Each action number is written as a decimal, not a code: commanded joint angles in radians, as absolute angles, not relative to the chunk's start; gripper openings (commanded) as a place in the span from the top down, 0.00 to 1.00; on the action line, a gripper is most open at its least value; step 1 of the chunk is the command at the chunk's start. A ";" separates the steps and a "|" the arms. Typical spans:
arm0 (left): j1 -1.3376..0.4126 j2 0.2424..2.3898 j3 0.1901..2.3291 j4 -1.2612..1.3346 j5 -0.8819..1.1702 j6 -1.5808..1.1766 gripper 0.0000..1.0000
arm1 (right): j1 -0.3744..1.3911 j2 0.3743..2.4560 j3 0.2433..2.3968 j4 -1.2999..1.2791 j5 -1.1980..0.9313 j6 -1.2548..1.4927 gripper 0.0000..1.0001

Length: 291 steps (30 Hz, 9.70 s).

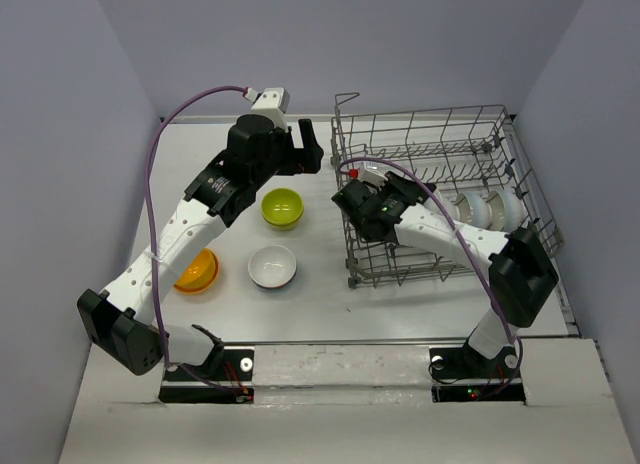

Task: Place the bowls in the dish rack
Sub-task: Insert the bowl into the dish rack.

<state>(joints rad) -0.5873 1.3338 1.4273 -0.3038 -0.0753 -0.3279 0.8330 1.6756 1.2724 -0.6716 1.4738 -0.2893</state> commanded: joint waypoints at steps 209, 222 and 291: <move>-0.485 1.523 1.420 -0.051 0.127 -0.660 1.00 | 0.917 1.631 0.977 -0.535 1.558 -0.416 0.99; -0.477 1.563 1.451 -0.048 0.155 -0.664 1.00 | 0.936 1.546 1.003 -0.486 1.517 -0.428 0.96; -0.469 1.551 1.450 -0.057 0.149 -0.649 1.00 | 1.015 1.595 1.157 -0.850 1.437 -0.098 0.99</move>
<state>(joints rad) -0.4953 1.6215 1.4193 -0.1295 0.1658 -0.7074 1.0096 1.5848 1.1976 -0.8810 1.3540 -0.0563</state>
